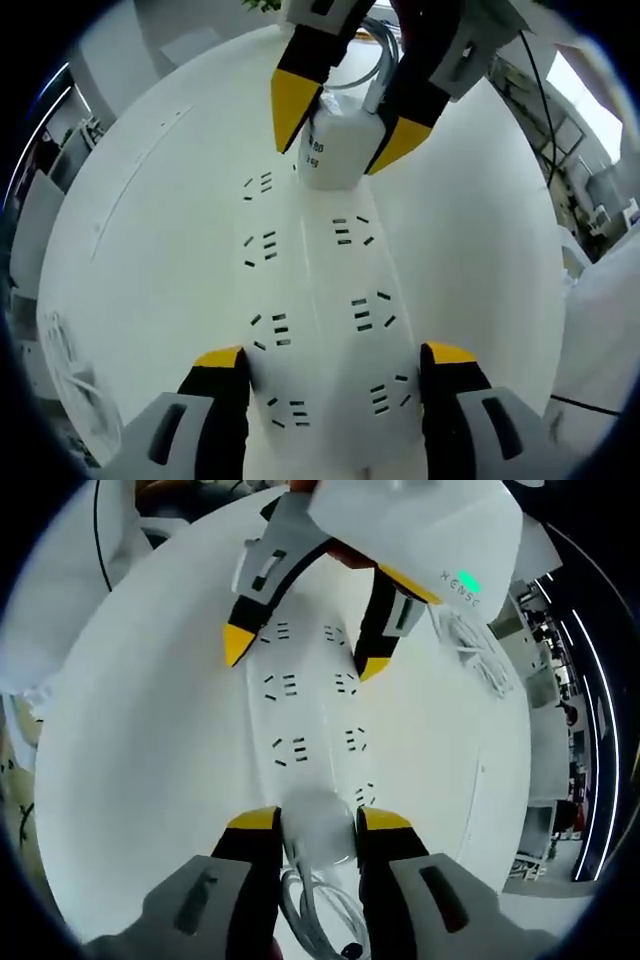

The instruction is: Straighten the power strip on the desk, plug the charger into it

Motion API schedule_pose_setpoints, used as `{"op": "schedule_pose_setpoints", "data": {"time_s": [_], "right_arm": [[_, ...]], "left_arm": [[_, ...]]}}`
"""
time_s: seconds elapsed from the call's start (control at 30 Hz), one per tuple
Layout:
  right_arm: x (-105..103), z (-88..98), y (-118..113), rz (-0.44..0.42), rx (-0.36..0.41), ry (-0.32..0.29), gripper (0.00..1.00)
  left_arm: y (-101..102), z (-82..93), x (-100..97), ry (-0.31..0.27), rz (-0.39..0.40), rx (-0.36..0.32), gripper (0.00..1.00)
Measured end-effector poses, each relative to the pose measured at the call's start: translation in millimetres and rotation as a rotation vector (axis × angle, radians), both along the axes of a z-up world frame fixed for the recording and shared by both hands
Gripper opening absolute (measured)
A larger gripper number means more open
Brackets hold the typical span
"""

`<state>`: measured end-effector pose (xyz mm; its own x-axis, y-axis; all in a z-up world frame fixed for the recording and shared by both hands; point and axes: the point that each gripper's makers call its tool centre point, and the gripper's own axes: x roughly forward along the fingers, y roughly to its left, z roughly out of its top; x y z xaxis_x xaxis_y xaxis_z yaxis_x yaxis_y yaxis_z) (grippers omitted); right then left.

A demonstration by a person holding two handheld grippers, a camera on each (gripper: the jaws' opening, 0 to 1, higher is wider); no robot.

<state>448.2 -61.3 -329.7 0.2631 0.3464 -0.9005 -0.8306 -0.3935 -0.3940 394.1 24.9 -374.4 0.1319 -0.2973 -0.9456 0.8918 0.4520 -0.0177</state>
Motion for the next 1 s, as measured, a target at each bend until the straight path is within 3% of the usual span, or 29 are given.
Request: {"op": "schedule_pose_setpoints", "data": {"time_s": [0.47,1.0], "right_arm": [[-8.3,0.5,-4.9,-0.059,0.018,0.014,0.27],[-25.8,0.9,-13.6,-0.116,0.032,0.054,0.27]], "left_arm": [[-2.2,-0.6,8.7,0.014,-0.046,0.031,0.69],[-7.2,-0.5,0.8,0.015,-0.096,0.04,0.68]]}}
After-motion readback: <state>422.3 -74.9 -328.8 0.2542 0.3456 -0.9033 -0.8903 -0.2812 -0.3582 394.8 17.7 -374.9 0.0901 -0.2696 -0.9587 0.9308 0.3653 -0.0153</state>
